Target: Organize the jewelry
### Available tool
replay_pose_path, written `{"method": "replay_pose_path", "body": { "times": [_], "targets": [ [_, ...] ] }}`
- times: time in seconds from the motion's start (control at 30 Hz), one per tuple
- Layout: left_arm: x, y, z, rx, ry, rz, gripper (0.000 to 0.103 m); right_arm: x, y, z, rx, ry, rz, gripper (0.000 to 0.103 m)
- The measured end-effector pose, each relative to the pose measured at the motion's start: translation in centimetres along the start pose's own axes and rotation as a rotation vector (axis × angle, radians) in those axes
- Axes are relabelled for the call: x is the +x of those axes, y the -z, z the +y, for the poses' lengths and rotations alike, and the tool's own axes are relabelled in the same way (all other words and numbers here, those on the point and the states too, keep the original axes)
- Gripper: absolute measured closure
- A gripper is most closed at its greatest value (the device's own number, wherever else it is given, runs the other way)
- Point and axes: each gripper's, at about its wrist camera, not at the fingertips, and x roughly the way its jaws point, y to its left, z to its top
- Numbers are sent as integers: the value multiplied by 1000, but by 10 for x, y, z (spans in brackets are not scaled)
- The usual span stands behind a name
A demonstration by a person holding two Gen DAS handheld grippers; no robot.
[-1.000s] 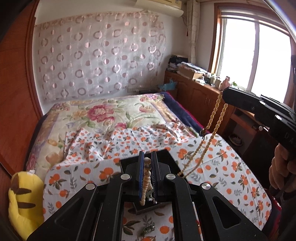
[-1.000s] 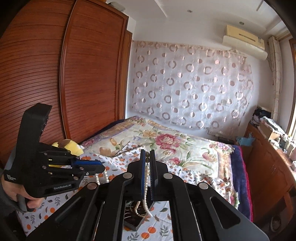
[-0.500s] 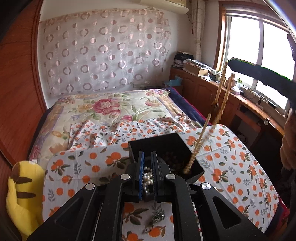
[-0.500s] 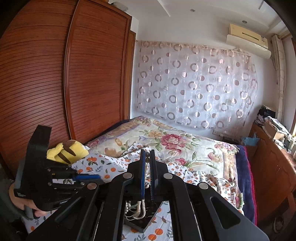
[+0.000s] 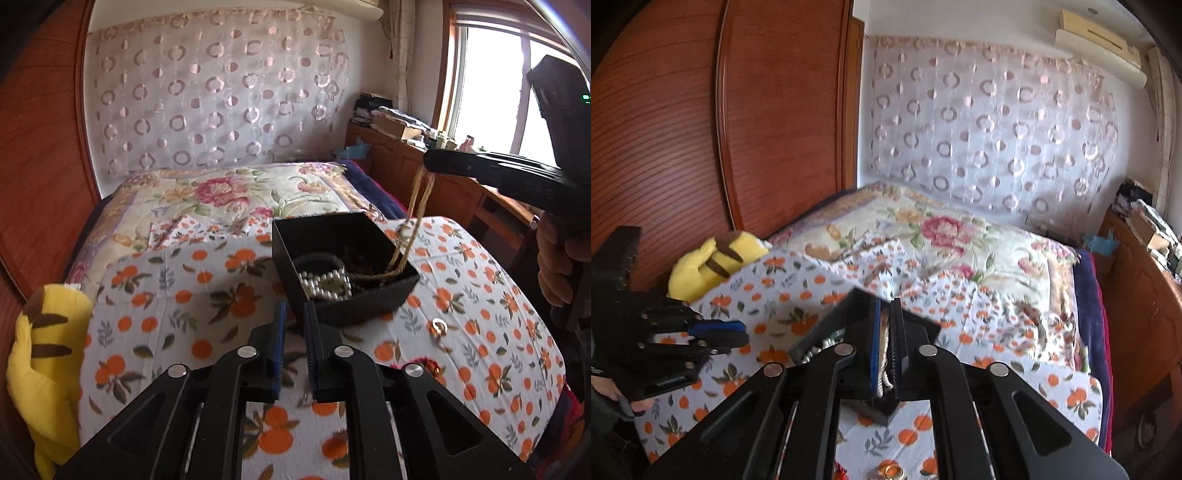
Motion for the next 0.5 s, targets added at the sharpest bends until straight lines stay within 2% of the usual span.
{"method": "replay_pose_path", "body": {
  "times": [0.07, 0.17, 0.5],
  "targets": [
    [-1, 7, -2, 0, 5, 4, 84, 2, 8, 0, 1, -4, 8, 96],
    [-2, 17, -6, 9, 4, 14, 84, 3, 18, -4, 22, -7, 18, 91],
    [11, 41, -13, 23, 16, 70, 76, -3, 73, -8, 71, -30, 79, 90]
  ]
}}
